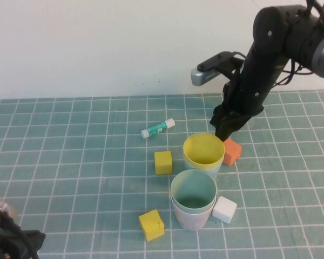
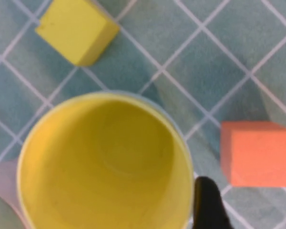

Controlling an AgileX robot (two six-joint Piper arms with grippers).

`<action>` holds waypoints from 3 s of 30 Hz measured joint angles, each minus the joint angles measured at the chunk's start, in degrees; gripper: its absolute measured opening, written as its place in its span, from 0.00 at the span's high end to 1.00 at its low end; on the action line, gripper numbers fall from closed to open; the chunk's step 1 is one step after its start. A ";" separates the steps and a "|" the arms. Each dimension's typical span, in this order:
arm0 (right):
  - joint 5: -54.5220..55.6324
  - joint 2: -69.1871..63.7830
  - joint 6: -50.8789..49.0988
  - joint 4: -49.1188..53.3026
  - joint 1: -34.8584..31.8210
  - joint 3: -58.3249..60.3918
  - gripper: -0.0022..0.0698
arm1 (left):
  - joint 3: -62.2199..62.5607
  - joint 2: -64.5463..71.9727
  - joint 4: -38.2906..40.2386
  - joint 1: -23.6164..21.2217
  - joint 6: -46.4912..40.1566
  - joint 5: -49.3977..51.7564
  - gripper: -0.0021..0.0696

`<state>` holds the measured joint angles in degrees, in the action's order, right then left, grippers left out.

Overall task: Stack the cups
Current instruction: Pick up the blue cup, then place the blue cup on the green cup

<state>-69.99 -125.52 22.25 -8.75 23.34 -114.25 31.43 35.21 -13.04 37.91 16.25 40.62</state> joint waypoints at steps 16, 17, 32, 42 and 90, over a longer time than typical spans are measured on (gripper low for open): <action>-0.33 -3.36 -0.18 1.15 0.06 -6.14 0.61 | 0.00 0.00 2.79 0.00 1.00 0.00 0.97; -0.33 -2.87 -0.33 1.68 0.06 -7.57 0.61 | 0.00 0.00 2.79 0.00 1.00 0.00 0.97; -0.78 2.01 5.09 -6.12 0.06 -3.92 0.48 | 0.00 0.00 2.21 0.00 1.00 0.00 0.97; -0.67 1.91 8.58 -7.71 0.06 0.75 0.34 | 0.00 0.00 -1.39 0.00 1.00 0.00 0.97; 0.75 21.31 10.17 -5.19 6.82 17.85 0.93 | -1.65 0.00 -1.83 0.00 3.88 -2.55 0.97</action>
<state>-69.25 -104.20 32.42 -13.95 30.15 -96.40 29.78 35.21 -14.87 37.91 20.13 38.07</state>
